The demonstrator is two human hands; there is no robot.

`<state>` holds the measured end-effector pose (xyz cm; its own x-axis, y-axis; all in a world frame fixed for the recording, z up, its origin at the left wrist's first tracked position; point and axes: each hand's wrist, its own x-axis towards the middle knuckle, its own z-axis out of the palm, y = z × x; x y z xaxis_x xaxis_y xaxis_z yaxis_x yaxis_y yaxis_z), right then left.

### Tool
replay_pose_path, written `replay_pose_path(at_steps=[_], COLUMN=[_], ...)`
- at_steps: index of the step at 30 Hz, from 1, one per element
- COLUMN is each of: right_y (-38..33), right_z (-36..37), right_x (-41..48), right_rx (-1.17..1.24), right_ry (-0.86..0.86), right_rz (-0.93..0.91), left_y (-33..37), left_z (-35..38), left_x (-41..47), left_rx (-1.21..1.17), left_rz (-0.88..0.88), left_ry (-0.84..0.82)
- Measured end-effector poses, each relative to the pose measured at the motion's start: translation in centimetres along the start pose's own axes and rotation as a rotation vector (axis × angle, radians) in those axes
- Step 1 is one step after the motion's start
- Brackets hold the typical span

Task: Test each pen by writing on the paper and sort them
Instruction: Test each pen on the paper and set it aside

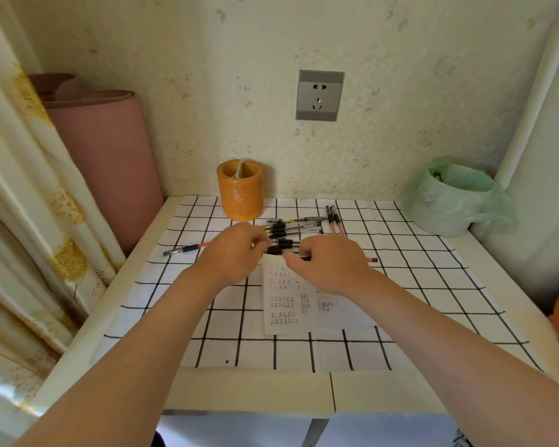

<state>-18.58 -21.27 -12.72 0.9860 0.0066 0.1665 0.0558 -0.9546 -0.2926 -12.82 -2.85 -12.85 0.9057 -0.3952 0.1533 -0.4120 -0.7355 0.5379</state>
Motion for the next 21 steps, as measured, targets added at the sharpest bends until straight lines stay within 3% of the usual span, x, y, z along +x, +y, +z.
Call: replay_pose_path(at_steps=[2,6,10,17,21], right_y=[-0.4,-0.7,0.2,0.4,0.6], right_z=[0.2,1.1,2.6,4.5,4.9], right_x=[0.9,2.6,4.2,5.8,5.6], right_rx=[0.025,0.077,0.125,0.022,-0.017], right_ry=[-0.005,-0.071,-0.086,-0.004,0.059], right_rz=[0.022,0.065,0.007,-0.076,-0.087], left_y=[-2.6,-6.2,-8.2,-8.1,-8.3], left_z=[-0.3,-0.6,-0.5,-1.1,-1.3], left_x=[0.4,0.2,-0.4,-0.7,-1.1], left_rx=[0.126,0.352,0.404,0.36,0.464], left_rz=[-0.047,-0.146,-0.187,-0.104,-0.127], left_ry=[0.062,-0.006,-0.065,0.001,0.005])
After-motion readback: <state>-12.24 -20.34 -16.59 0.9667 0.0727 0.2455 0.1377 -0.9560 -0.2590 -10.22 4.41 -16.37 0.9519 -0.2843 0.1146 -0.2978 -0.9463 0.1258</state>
